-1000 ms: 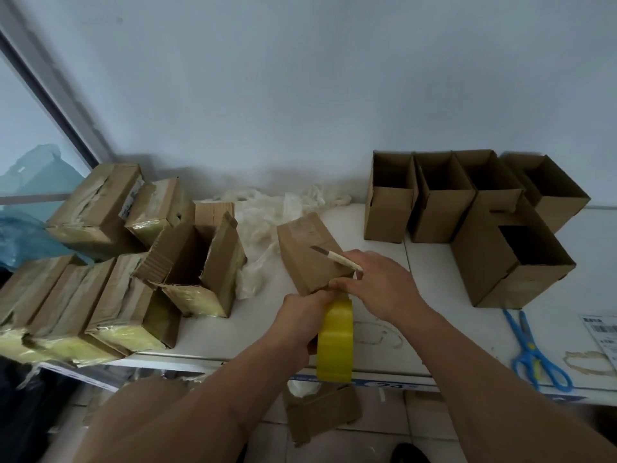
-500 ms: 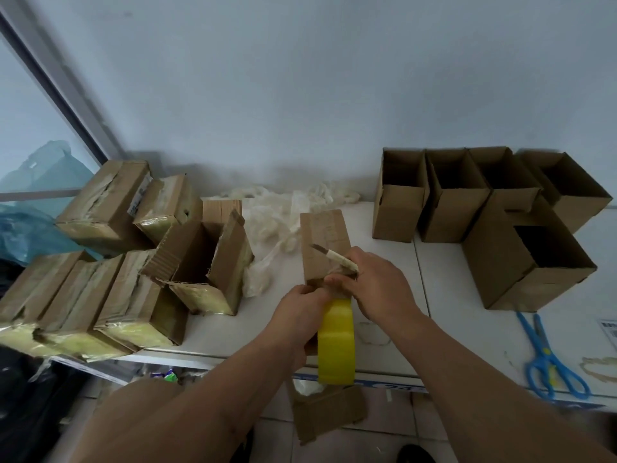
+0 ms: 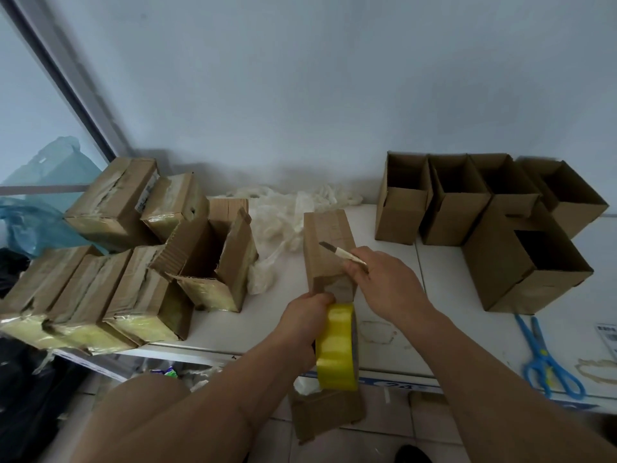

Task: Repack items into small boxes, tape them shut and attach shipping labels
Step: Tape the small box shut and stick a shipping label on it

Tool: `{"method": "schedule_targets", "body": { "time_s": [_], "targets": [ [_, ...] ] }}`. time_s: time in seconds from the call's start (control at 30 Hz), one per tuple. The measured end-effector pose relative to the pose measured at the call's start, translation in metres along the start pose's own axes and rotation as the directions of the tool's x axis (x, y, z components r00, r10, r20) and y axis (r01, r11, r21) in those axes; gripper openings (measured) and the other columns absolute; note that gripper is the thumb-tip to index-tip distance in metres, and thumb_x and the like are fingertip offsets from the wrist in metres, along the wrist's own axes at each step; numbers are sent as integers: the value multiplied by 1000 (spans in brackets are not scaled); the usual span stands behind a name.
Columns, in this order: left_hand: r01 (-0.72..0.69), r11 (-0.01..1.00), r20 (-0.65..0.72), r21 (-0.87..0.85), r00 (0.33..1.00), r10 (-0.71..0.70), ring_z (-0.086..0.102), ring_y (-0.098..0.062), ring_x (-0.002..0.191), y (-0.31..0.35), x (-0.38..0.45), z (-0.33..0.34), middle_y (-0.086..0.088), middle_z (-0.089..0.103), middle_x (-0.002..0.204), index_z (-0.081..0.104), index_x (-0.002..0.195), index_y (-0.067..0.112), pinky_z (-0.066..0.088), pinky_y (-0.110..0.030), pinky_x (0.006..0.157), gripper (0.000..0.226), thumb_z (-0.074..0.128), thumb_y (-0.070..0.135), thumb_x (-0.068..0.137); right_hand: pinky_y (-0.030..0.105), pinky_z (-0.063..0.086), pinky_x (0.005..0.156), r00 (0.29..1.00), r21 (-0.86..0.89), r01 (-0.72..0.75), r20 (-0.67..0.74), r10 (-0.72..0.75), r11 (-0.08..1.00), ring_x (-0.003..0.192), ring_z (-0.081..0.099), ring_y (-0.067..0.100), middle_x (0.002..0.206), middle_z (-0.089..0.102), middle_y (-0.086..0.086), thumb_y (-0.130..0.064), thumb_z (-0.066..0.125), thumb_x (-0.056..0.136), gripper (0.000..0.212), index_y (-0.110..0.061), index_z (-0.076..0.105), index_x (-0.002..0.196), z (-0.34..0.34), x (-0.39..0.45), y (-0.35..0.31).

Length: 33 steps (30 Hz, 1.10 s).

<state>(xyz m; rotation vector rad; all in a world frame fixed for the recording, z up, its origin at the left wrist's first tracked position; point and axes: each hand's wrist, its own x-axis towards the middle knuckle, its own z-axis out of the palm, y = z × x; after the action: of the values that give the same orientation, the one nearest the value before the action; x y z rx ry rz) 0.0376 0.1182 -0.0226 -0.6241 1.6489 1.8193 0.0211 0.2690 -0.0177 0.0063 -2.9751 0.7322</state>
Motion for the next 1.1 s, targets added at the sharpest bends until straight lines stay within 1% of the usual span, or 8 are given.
{"method": "schedule_targets", "body": {
  "time_s": [0.17, 0.27, 0.37, 0.53, 0.73, 0.9, 1.03, 1.1],
  "targets": [
    [-4, 996, 13, -90, 1000, 5, 68, -33, 76, -3, 2, 4, -19, 70, 95, 64, 111, 10, 59, -39, 63, 17, 55, 15, 98, 32, 45, 69, 989, -73, 93, 118, -84, 993, 84, 54, 13, 96, 61, -5, -43, 36, 103, 34, -34, 52, 132, -30, -15, -5],
    [-17, 995, -1, -96, 1000, 17, 69, -35, 80, -5, 3, 6, -20, 70, 98, 65, 110, 10, 60, -43, 69, 17, 53, 13, 98, 34, 48, 77, 965, -131, 126, 246, -91, 983, 88, 55, 12, 99, 63, -7, -39, 39, 104, 31, -39, 56, 129, -47, -29, -7],
    [-30, 997, -30, -74, 999, 28, 70, -39, 91, -6, 5, 8, -22, 70, 104, 65, 107, 13, 59, -52, 79, 16, 53, 14, 96, 36, 48, 82, 964, -218, 108, 261, -49, 970, 94, 54, 13, 100, 60, -8, -40, 38, 103, 30, -41, 59, 125, -53, -34, -6],
    [-47, 999, -67, -27, 997, 45, 69, -39, 91, -7, 9, 11, -20, 69, 102, 65, 105, 14, 57, -57, 83, 15, 55, 17, 93, 33, 46, 79, 962, -304, 132, 267, -49, 944, 95, 54, 14, 102, 59, -6, -40, 35, 104, 31, -37, 61, 119, -48, -35, -5],
    [-46, 999, -50, -13, 998, 45, 70, -38, 90, -8, 12, 12, -20, 71, 100, 66, 105, 16, 57, -57, 83, 16, 59, 16, 90, 27, 35, 62, 958, -441, 172, 281, -46, 881, 86, 53, 14, 94, 56, -6, -30, 37, 104, 29, -33, 66, 110, -32, -31, 7],
    [-43, 999, -47, -8, 998, 42, 68, -41, 94, -8, 14, 11, -22, 69, 102, 65, 103, 15, 56, -57, 84, 14, 58, 16, 91, 30, 44, 73, 943, -473, 71, 318, 95, 878, 105, 59, 17, 117, 64, -4, -32, 40, 102, 30, -33, 65, 119, -27, -23, 39],
    [-39, 999, -31, -3, 999, 38, 68, -40, 94, -8, 13, 12, -21, 69, 104, 65, 107, 16, 56, -57, 84, 18, 61, 18, 90, 34, 42, 95, 898, -426, 8, 402, 181, 905, 123, 49, 23, 139, 50, 4, -35, 44, 101, 41, -32, 46, 142, -14, -21, 53],
    [-35, 999, -37, -6, 999, 35, 68, -39, 94, -7, 14, 12, -20, 69, 104, 65, 106, 16, 57, -56, 84, 16, 60, 18, 91, 38, 39, 100, 904, -418, 16, 394, 166, 908, 128, 43, 25, 143, 44, 3, -39, 45, 100, 46, -35, 40, 145, -11, -18, 51]
  ]
}}
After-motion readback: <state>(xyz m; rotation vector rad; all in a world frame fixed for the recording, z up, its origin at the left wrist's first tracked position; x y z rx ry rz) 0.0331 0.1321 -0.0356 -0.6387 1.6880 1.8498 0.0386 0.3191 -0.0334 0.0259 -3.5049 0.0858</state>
